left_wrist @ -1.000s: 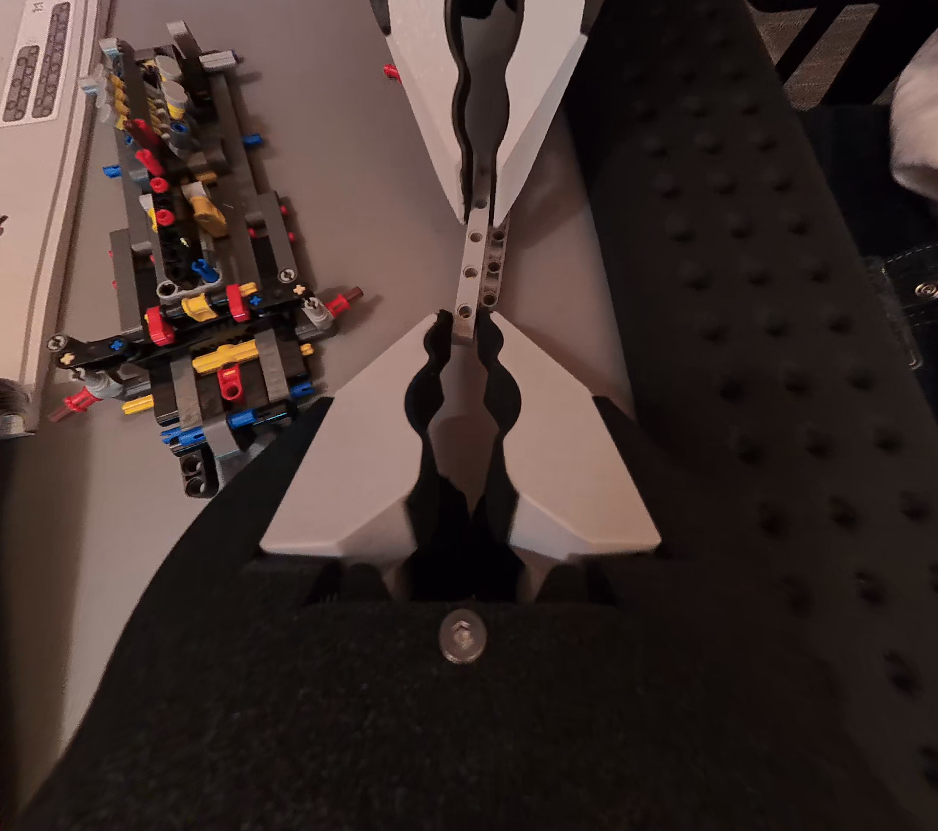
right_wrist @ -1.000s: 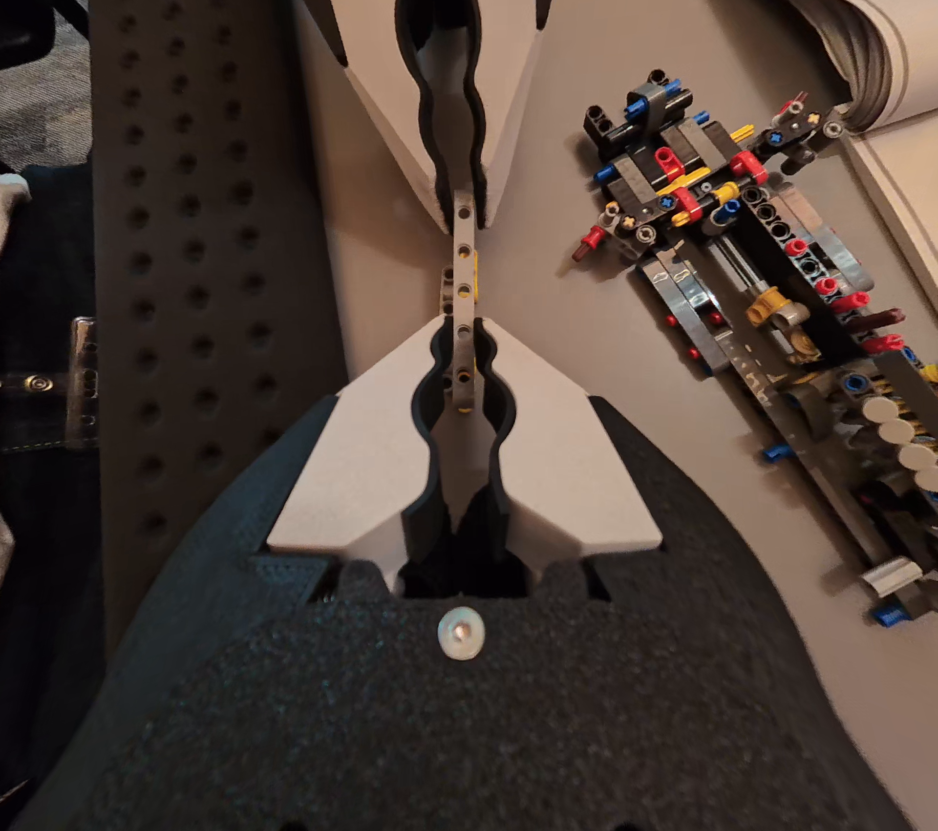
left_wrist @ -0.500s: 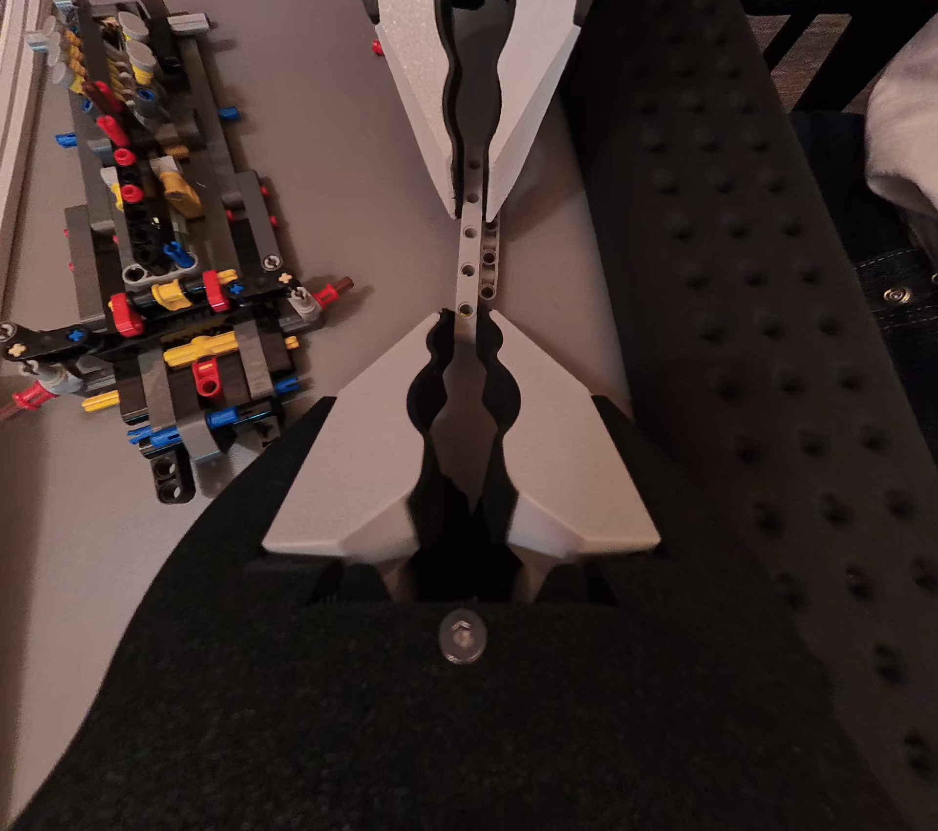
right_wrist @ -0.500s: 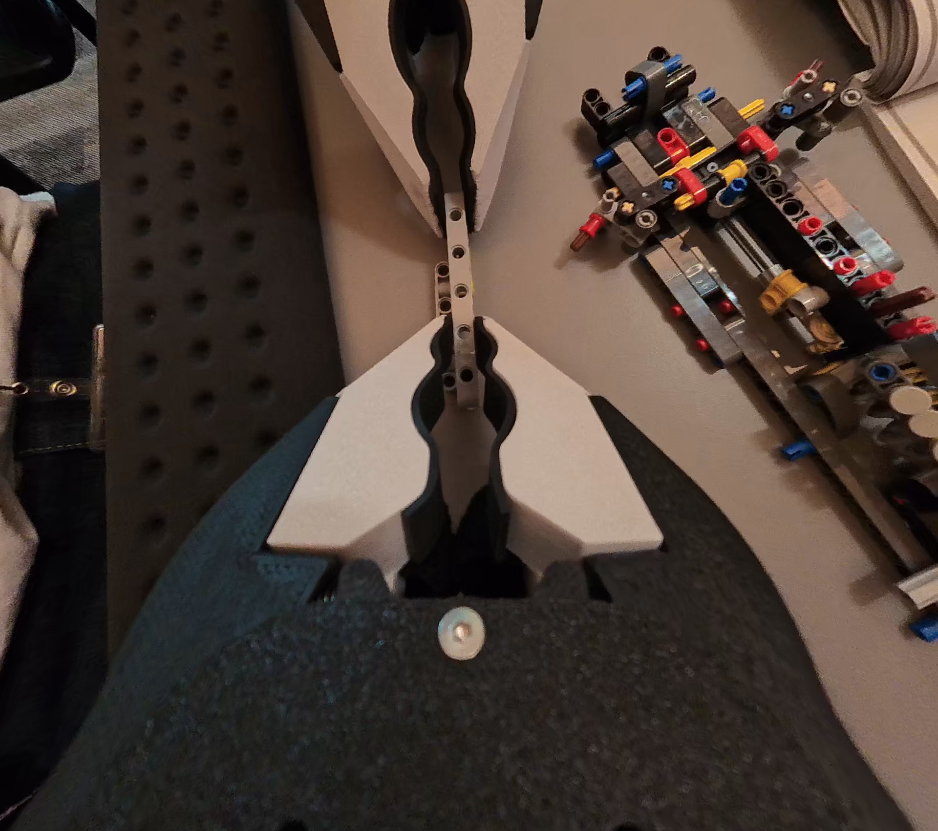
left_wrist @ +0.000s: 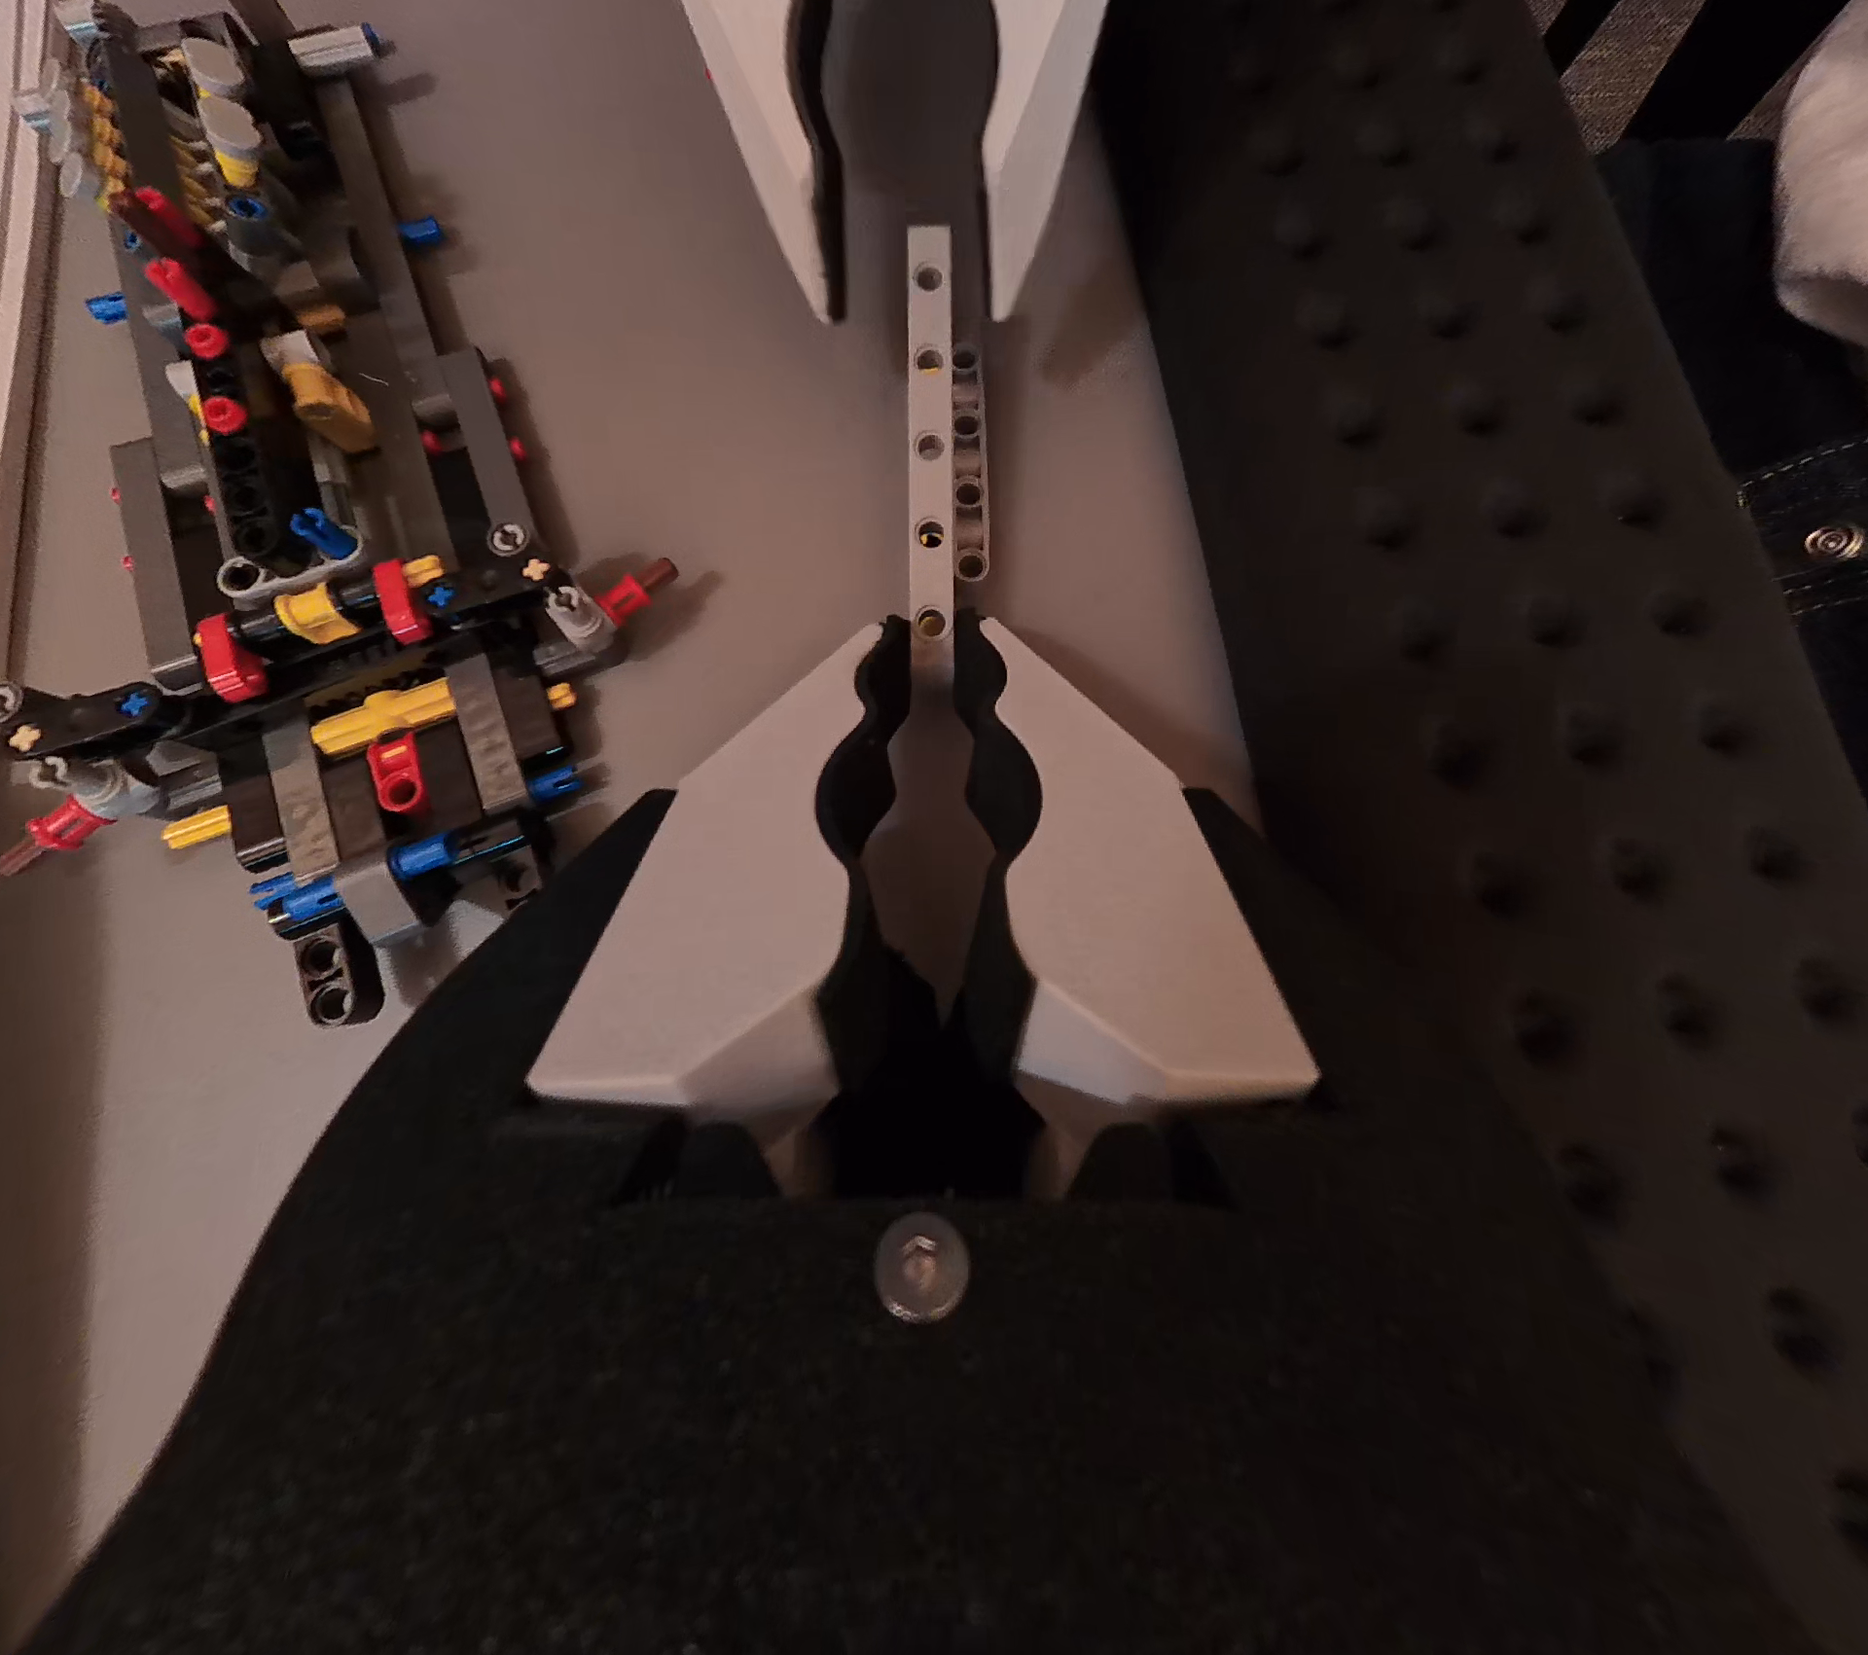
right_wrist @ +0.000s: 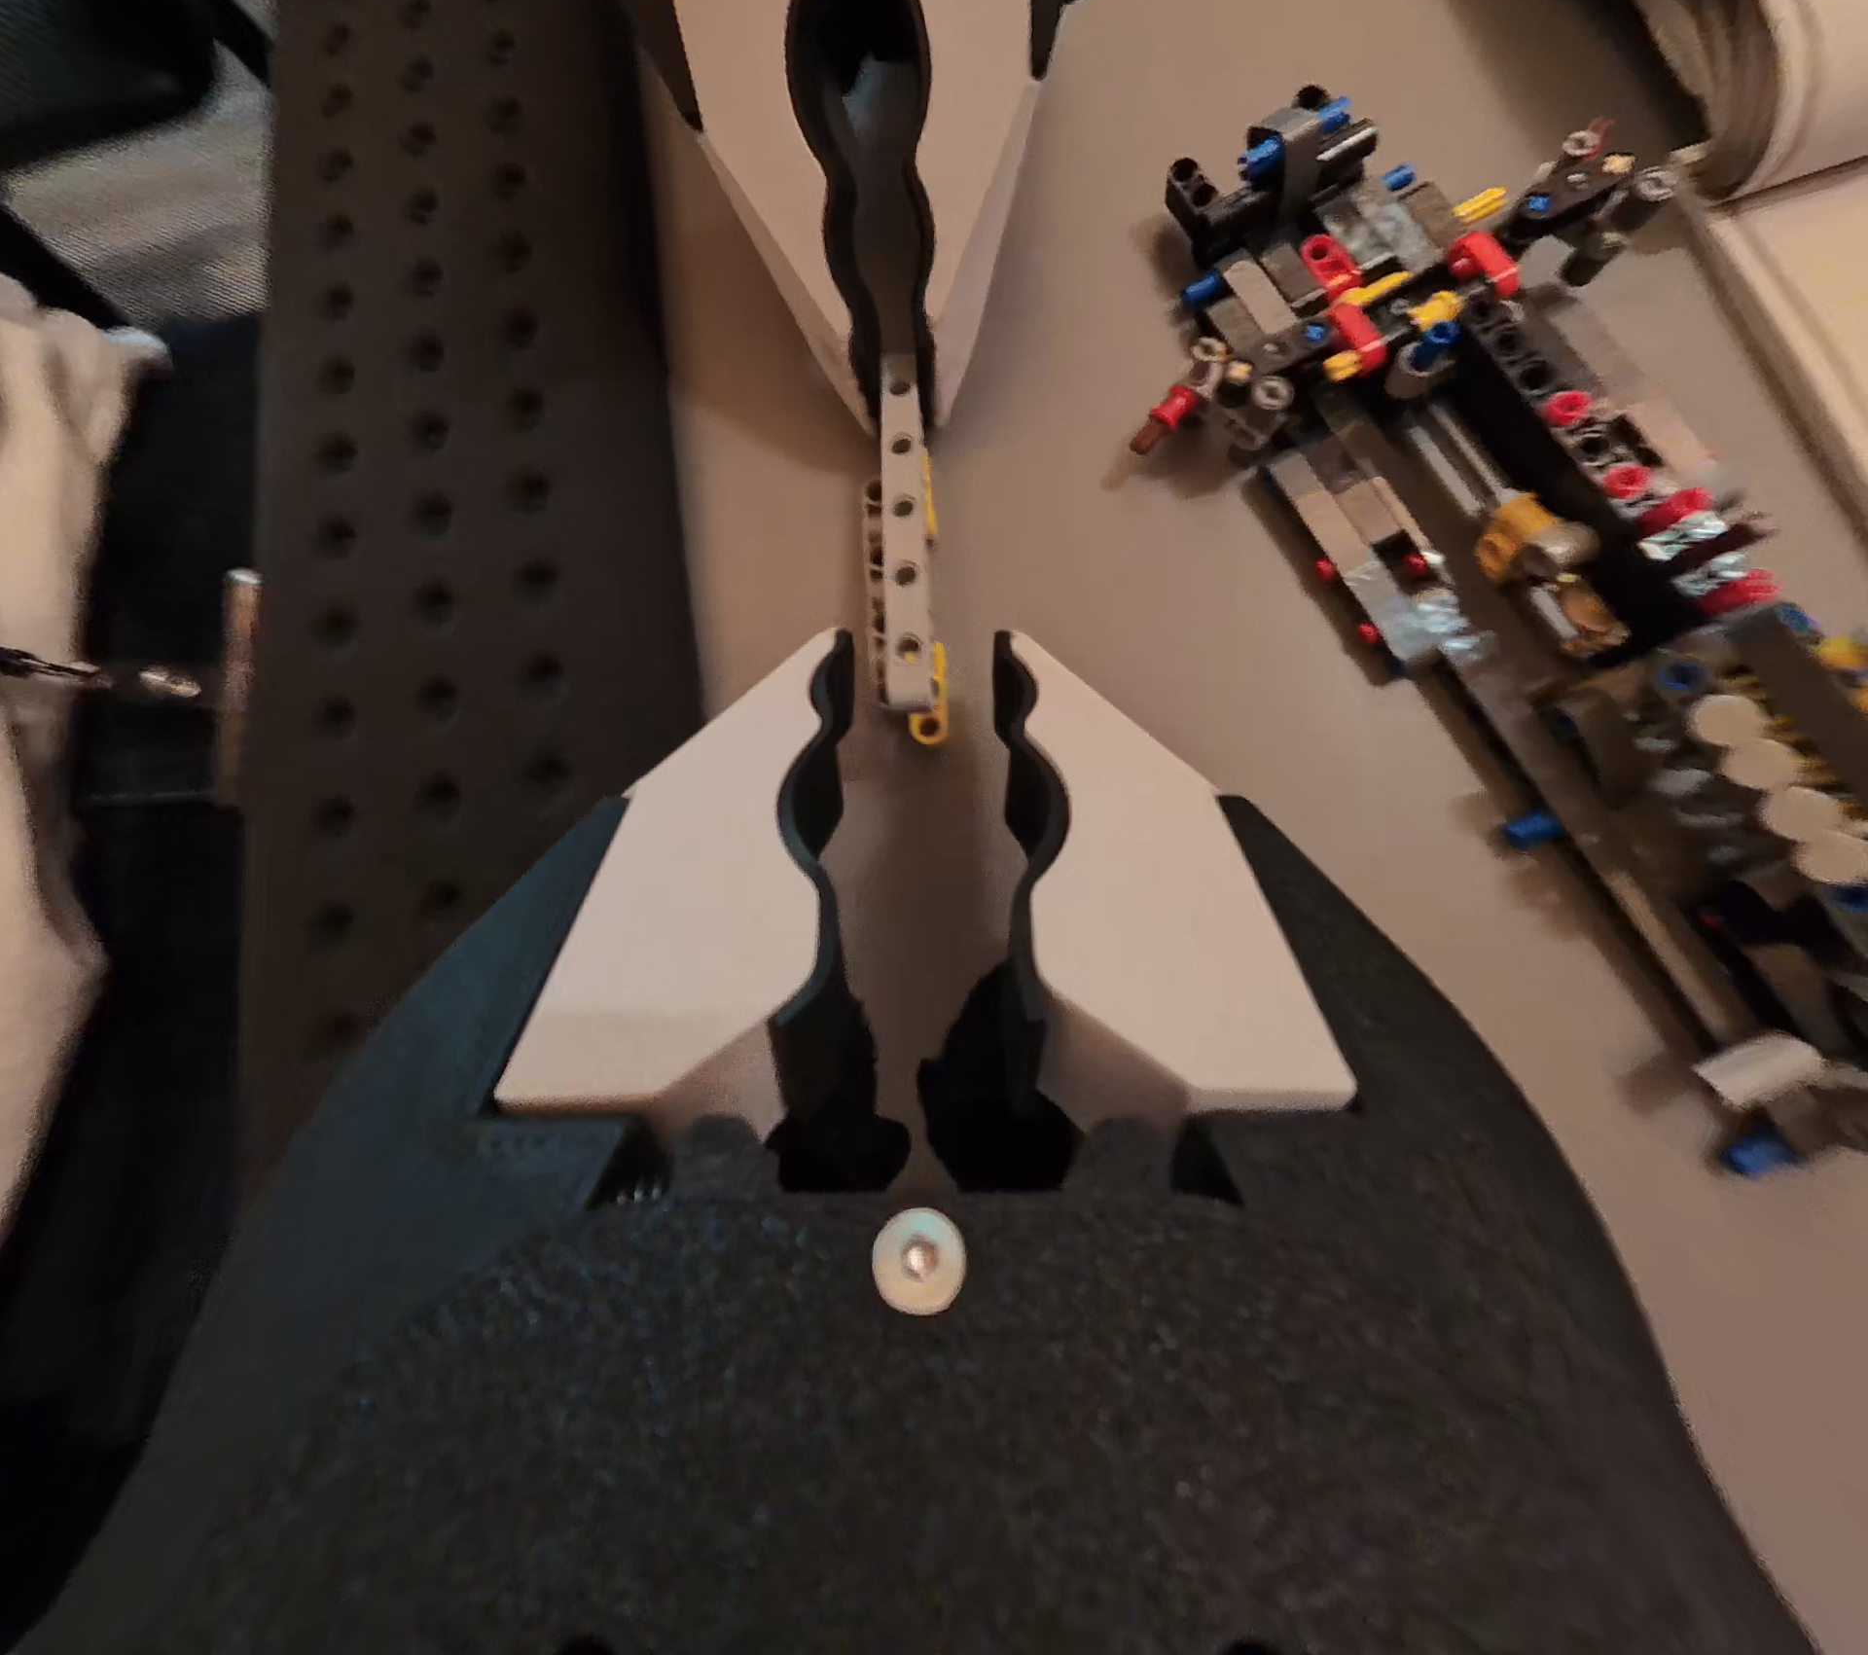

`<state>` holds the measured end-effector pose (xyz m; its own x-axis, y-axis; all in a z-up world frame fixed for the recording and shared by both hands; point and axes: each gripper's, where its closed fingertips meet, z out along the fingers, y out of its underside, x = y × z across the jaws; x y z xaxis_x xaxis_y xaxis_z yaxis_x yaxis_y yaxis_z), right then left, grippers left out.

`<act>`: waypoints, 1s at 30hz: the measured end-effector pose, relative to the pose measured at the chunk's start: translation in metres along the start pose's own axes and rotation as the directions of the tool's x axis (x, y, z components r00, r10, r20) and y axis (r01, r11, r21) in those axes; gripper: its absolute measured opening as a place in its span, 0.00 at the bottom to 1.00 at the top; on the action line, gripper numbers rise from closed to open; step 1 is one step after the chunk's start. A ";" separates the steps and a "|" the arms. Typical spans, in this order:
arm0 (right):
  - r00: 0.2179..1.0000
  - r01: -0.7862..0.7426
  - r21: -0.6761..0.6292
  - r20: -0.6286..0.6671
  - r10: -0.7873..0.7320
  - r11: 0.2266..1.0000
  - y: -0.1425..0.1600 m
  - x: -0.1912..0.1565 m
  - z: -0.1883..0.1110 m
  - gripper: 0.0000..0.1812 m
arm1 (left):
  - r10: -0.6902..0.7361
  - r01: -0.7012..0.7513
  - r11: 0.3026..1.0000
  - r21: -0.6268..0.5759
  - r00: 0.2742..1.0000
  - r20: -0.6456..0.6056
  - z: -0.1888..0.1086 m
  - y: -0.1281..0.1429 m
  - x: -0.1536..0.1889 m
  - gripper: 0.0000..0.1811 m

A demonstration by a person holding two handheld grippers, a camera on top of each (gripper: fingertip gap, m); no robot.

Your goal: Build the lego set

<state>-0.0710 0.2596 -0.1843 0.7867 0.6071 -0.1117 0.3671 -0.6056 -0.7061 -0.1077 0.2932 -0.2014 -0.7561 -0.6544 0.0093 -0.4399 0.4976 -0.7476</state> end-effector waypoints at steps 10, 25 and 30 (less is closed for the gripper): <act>0.999 0.042 -0.007 -0.024 -0.042 0.999 0.003 0.000 0.003 0.04 | 0.011 -0.011 1.000 -0.011 1.000 0.014 0.000 -0.001 -0.001 0.04; 0.997 0.062 0.027 -0.053 -0.060 0.998 0.006 0.000 -0.009 0.03 | 0.008 -0.008 1.000 -0.008 1.000 0.017 -0.001 -0.003 0.000 0.04; 0.998 0.039 0.006 -0.042 -0.039 0.999 0.009 0.000 -0.009 0.09 | 0.011 -0.011 1.000 -0.014 1.000 0.016 0.000 -0.003 0.001 0.04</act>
<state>-0.0629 0.2496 -0.1847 0.7919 0.6082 -0.0552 0.3943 -0.5782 -0.7142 -0.1070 0.2915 -0.1996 -0.7530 -0.6580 -0.0096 -0.4386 0.5128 -0.7380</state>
